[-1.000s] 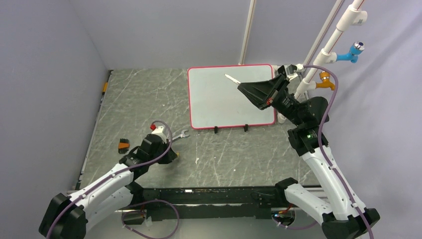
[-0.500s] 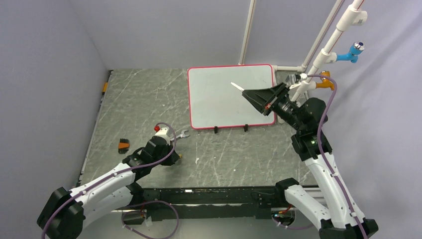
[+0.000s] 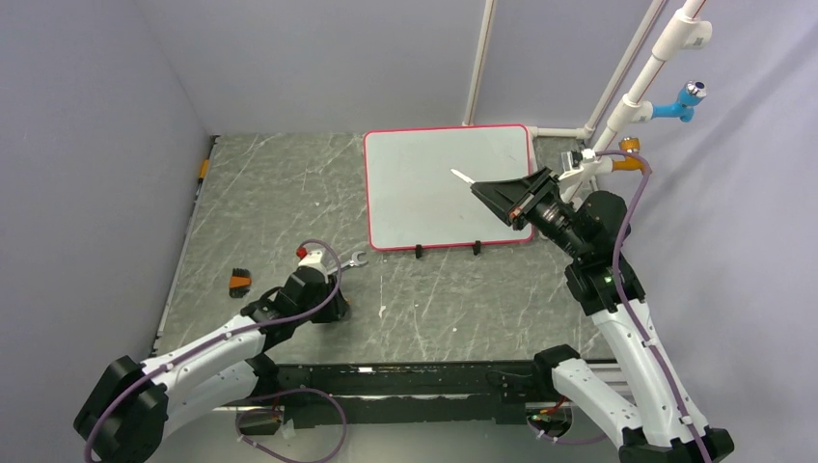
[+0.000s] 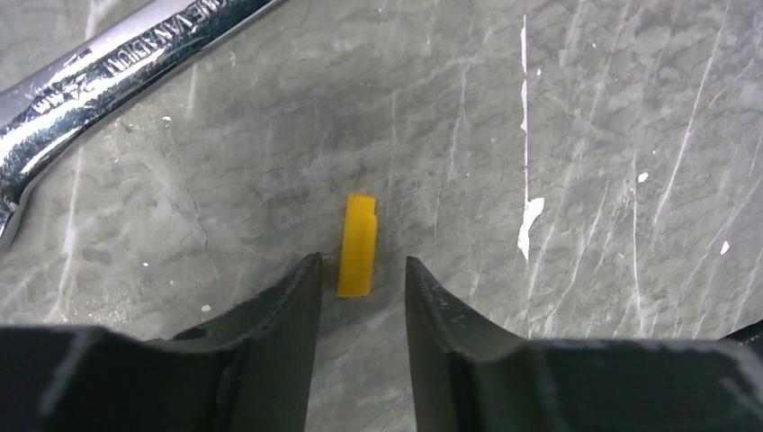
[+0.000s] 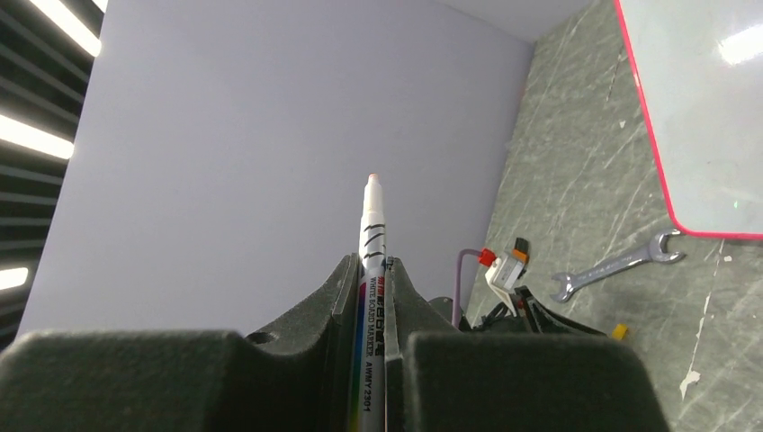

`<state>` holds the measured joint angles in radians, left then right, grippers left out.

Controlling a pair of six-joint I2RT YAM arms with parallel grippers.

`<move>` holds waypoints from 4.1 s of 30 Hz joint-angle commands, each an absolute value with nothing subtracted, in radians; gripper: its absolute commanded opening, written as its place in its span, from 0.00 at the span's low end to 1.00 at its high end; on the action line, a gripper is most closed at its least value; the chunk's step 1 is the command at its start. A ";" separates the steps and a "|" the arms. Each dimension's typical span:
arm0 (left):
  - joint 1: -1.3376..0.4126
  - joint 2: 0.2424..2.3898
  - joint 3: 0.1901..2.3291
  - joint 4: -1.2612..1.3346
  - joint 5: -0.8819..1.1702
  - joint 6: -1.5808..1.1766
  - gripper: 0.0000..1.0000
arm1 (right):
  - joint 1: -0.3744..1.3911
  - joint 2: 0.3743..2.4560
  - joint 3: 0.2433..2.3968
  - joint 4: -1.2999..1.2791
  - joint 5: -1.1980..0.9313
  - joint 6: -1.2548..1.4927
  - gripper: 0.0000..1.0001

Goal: Write a sentence on the whiteboard
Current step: Put down the pen cap, then move the whiteboard to the center of the board.

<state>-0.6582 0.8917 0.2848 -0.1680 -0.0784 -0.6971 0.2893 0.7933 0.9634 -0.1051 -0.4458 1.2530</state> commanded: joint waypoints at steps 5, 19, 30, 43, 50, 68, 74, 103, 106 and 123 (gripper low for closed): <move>-0.661 0.843 0.295 -0.205 -0.128 -0.712 0.64 | 0.286 0.774 0.961 -0.069 -0.393 1.221 0.00; -0.663 0.768 0.493 -0.376 -0.130 -0.549 0.99 | 0.286 0.785 0.929 -0.068 -0.426 1.087 0.00; -0.540 0.966 0.772 -0.345 0.087 -0.337 0.99 | 0.286 0.760 0.953 -0.360 -0.352 0.740 0.00; -0.272 1.299 0.783 0.115 0.555 -0.307 0.79 | 0.287 0.698 0.914 -0.428 -0.465 0.605 0.00; -0.226 1.506 0.777 0.314 0.729 -0.315 0.75 | 0.286 0.701 0.930 -0.455 -0.486 0.583 0.00; -0.140 1.853 0.960 0.564 0.939 -0.424 0.65 | 0.287 0.736 0.931 -0.417 -0.552 0.604 0.00; -0.138 1.933 1.049 0.575 0.995 -0.456 0.62 | 0.287 0.744 0.933 -0.406 -0.556 0.612 0.00; -0.169 1.953 0.980 0.714 1.089 -0.515 0.00 | 0.287 0.722 0.907 -0.383 -0.583 0.643 0.00; -0.169 1.912 0.931 0.721 1.078 -0.512 0.00 | 0.286 0.712 0.906 -0.389 -0.583 0.643 0.00; -0.181 1.618 0.702 0.538 1.000 -0.388 0.00 | 0.286 0.664 0.890 -0.390 -0.591 0.665 0.00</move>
<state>-0.1745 1.6955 0.7418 0.5423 0.9806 -0.4603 0.2893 0.6846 0.8986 -0.4183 -0.5701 0.6483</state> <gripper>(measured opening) 0.128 0.132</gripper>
